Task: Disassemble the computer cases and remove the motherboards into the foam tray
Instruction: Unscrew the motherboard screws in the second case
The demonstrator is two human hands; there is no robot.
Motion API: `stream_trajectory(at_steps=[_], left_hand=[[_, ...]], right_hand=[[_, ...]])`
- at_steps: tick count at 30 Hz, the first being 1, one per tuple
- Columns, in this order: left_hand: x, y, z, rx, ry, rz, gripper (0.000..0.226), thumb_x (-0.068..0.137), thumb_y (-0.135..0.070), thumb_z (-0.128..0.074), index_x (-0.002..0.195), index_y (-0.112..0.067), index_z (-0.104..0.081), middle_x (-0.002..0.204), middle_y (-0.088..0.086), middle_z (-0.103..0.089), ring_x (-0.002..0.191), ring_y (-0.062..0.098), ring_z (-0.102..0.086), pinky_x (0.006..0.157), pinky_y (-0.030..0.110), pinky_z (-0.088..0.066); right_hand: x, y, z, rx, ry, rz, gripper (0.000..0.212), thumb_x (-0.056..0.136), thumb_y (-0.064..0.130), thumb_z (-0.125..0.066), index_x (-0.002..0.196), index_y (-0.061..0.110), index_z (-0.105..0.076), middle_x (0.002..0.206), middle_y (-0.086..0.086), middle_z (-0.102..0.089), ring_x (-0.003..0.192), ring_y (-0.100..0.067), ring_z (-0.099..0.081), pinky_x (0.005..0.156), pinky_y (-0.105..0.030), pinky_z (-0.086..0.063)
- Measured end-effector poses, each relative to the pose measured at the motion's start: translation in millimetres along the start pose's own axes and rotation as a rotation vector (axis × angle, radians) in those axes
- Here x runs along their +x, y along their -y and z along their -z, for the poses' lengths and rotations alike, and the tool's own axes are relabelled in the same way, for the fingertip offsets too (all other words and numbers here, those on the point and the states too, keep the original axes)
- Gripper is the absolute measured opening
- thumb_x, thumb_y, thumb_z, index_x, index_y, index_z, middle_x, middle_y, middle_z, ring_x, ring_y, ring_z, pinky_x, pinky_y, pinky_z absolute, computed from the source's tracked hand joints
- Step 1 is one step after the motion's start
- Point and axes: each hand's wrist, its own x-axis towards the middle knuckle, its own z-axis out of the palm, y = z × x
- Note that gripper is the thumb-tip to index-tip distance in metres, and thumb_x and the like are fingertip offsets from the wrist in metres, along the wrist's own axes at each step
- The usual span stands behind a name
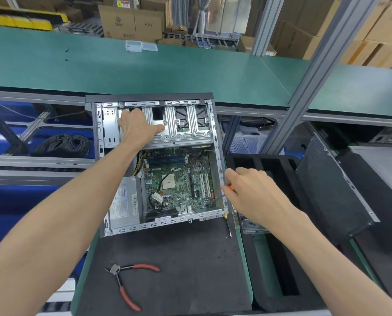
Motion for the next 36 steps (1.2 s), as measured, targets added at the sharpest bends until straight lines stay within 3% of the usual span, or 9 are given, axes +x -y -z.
stream_trajectory(at_steps=[4, 10, 14, 17, 22, 27, 29, 33, 36], left_hand=[[1.5, 0.8, -0.6, -0.001, 0.0, 0.001, 0.063, 0.073, -0.06, -0.079, 0.065, -0.012, -0.039, 0.101, 0.022, -0.062, 0.112, 0.037, -0.05, 0.092, 0.044, -0.039], [2.1, 1.3, -1.4, -0.004, -0.003, -0.007, 0.062, 0.073, -0.059, -0.08, 0.064, -0.012, -0.04, 0.087, 0.015, -0.056, 0.11, 0.037, -0.051, 0.091, 0.044, -0.038], [1.3, 0.4, -0.8, 0.0, -0.003, -0.009, 0.062, 0.074, -0.059, -0.08, 0.064, -0.012, -0.04, 0.09, 0.018, -0.059, 0.111, 0.037, -0.05, 0.09, 0.044, -0.038], [0.2, 0.2, -0.4, -0.003, -0.003, -0.009, 0.062, 0.074, -0.057, -0.08, 0.064, -0.012, -0.039, 0.092, 0.019, -0.06, 0.112, 0.037, -0.05, 0.091, 0.045, -0.038], [-1.0, -0.2, 1.2, 0.015, -0.004, -0.004, 0.062, 0.075, -0.058, -0.079, 0.065, -0.012, -0.039, 0.088, 0.014, -0.053, 0.112, 0.036, -0.049, 0.09, 0.043, -0.037], [-0.8, -0.8, 0.9, 0.016, -0.005, -0.006, 0.062, 0.075, -0.059, -0.079, 0.065, -0.012, -0.04, 0.087, 0.013, -0.053, 0.114, 0.037, -0.049, 0.09, 0.044, -0.038], [-0.6, -0.4, 0.6, 0.008, -0.002, -0.006, 0.062, 0.074, -0.059, -0.079, 0.065, -0.012, -0.04, 0.087, 0.013, -0.053, 0.113, 0.036, -0.049, 0.09, 0.043, -0.037], [-0.3, -0.3, 1.0, -0.005, -0.002, -0.002, 0.062, 0.074, -0.058, -0.08, 0.064, -0.012, -0.04, 0.088, 0.014, -0.053, 0.115, 0.037, -0.048, 0.09, 0.044, -0.037], [-0.7, 0.1, 1.0, -0.01, -0.001, 0.006, 0.062, 0.074, -0.057, -0.081, 0.064, -0.012, -0.04, 0.092, 0.017, -0.057, 0.116, 0.037, -0.048, 0.093, 0.045, -0.038]], right_hand=[[-0.4, -3.8, 6.0, 0.211, 0.08, 0.167, 0.029, 0.077, 0.001, -0.065, 0.094, 0.02, -0.054, 0.1, 0.006, -0.044, 0.087, -0.018, -0.047, 0.067, -0.03, -0.047], [5.2, -0.4, -0.3, -0.09, -0.043, -0.073, 0.044, 0.098, 0.061, -0.041, 0.09, 0.018, -0.042, 0.071, 0.002, -0.049, 0.058, -0.025, -0.048, 0.048, -0.033, -0.039], [6.6, 0.3, 0.6, 0.104, 0.027, 0.068, 0.005, 0.096, 0.022, -0.052, 0.099, 0.019, -0.049, 0.09, 0.002, -0.049, 0.074, -0.026, -0.055, 0.065, -0.04, -0.051], [4.8, -1.2, 5.9, 0.227, 0.097, 0.166, 0.034, 0.073, 0.003, -0.065, 0.097, 0.023, -0.051, 0.098, 0.004, -0.044, 0.084, -0.021, -0.05, 0.064, -0.033, -0.046], [3.6, 1.1, 1.2, -0.079, -0.062, -0.069, 0.045, 0.094, 0.063, -0.045, 0.086, 0.019, -0.039, 0.072, 0.001, -0.051, 0.057, -0.027, -0.05, 0.049, -0.033, -0.042], [2.4, -2.3, 1.7, 0.165, -0.007, 0.056, 0.01, 0.092, 0.014, -0.056, 0.093, 0.017, -0.047, 0.091, 0.002, -0.047, 0.076, -0.025, -0.054, 0.066, -0.042, -0.052], [0.6, -3.5, 4.9, 0.267, 0.042, 0.111, 0.027, 0.077, 0.002, -0.06, 0.097, 0.018, -0.052, 0.099, 0.004, -0.044, 0.084, -0.021, -0.052, 0.065, -0.039, -0.051], [2.8, -1.0, 3.5, -0.01, -0.067, -0.058, 0.036, 0.094, 0.056, -0.051, 0.095, 0.021, -0.043, 0.085, 0.002, -0.049, 0.063, -0.024, -0.053, 0.05, -0.033, -0.043], [7.1, -1.2, 0.1, -0.004, -0.022, -0.078, 0.031, 0.102, 0.049, -0.04, 0.091, 0.02, -0.038, 0.079, 0.002, -0.051, 0.065, -0.027, -0.051, 0.057, -0.036, -0.047]])
